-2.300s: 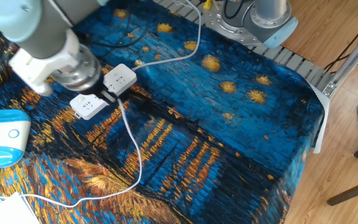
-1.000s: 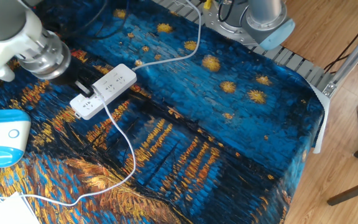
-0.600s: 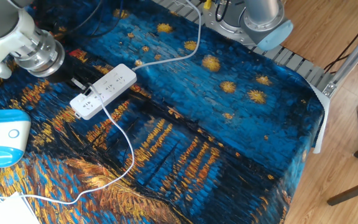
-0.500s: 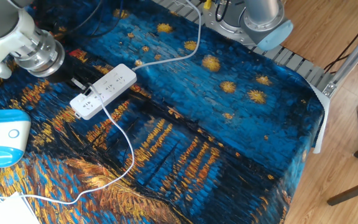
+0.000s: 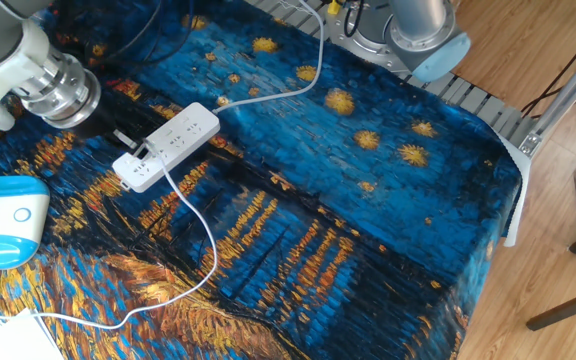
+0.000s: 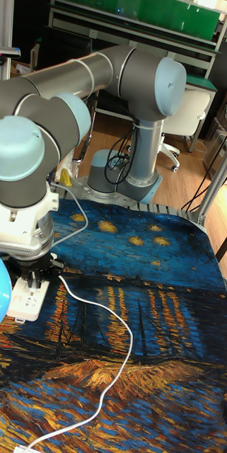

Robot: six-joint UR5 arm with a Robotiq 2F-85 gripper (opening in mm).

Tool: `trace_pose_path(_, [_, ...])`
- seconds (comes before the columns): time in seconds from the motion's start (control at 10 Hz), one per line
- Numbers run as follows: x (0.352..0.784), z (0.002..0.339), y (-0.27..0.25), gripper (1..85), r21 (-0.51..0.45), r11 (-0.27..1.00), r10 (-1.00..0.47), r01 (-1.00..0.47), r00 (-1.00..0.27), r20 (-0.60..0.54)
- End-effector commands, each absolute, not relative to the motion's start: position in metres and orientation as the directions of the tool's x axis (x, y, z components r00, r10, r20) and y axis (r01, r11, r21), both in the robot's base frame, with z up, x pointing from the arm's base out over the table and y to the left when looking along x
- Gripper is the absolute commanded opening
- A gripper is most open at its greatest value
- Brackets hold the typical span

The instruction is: Plug in the power cord of the desk lamp, turn on the socket, and light up the desk lamp

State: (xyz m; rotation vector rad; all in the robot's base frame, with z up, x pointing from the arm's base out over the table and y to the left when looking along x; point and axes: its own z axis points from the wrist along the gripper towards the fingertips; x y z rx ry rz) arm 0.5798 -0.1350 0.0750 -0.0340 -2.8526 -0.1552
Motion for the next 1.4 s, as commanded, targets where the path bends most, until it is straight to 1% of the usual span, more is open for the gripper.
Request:
trace_pose_path(0.0, [0.585,0.076,-0.137,1.3,0.108,0.993,0.007,0.039,-0.961,0.275])
trace_pose_path(0.2, [0.594,0.074,-0.142,1.3,0.104,0.994,-0.002,0.027,-0.964,0.267])
trace_pose_path(0.4, [0.598,0.074,-0.135,1.3,0.136,0.99,-0.001,0.037,-0.963,0.269])
trace_pose_path(0.7, [0.594,0.07,-0.134,1.3,0.142,0.989,-0.002,0.041,-0.956,0.293])
trace_pose_path(0.9, [0.591,0.063,-0.139,1.3,0.142,0.989,-0.008,0.036,-0.956,0.292])
trace_pose_path(1.3, [0.588,0.062,-0.14,1.3,0.144,0.989,-0.008,0.037,-0.954,0.3])
